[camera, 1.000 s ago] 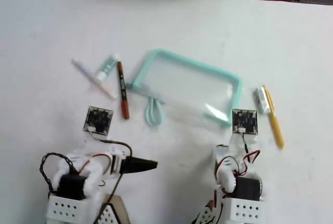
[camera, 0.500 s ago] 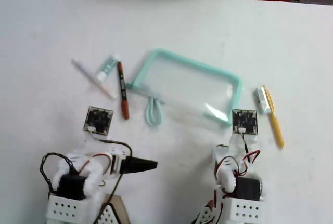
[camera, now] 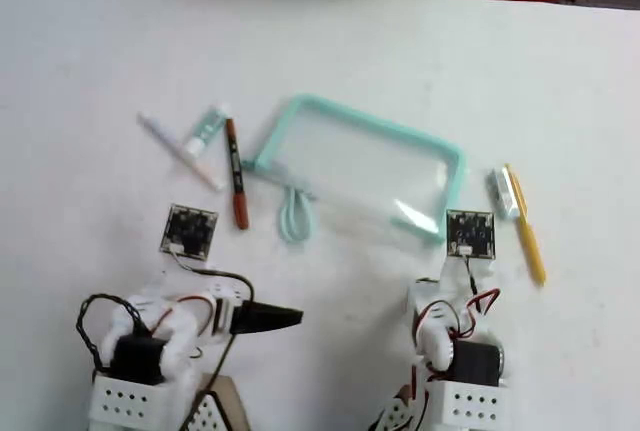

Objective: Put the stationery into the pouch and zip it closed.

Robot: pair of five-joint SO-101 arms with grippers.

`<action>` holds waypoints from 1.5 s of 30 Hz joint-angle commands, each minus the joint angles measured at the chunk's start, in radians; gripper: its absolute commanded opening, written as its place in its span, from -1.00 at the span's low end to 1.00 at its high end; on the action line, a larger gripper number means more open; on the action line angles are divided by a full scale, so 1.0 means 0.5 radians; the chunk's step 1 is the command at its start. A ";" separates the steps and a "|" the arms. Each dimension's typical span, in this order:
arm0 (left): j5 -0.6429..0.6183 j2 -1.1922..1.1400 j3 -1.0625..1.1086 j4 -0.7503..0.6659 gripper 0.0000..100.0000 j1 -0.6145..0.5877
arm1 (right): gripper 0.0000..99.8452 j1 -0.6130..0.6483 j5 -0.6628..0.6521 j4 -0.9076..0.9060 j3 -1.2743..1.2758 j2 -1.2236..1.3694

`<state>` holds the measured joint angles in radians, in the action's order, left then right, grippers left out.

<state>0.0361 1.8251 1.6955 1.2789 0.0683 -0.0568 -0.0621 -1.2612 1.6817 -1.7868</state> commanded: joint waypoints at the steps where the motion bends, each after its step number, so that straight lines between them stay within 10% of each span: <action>1: -0.025 -0.008 -0.006 0.009 0.29 0.029 | -0.96 -0.002 0.012 -0.002 0.018 -0.020; 16: -0.025 -0.002 -0.009 -0.491 0.29 0.017 | -0.96 -0.002 0.012 0.707 0.018 -0.020; 27: 0.516 -0.002 -0.227 -0.138 0.29 -0.241 | -0.96 0.008 -0.009 0.876 -0.095 -0.023; 35: 0.605 -0.002 -0.209 -0.264 0.29 -0.238 | -0.96 0.023 -0.825 0.944 -0.206 -0.023; 45: 0.804 -0.002 -0.110 -0.344 0.29 -0.287 | -0.94 0.272 -0.896 0.910 -0.270 -0.011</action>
<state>0.4396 1.8236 1.6832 1.0733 -0.0637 0.0123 -0.4718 -0.7902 1.6187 -1.7868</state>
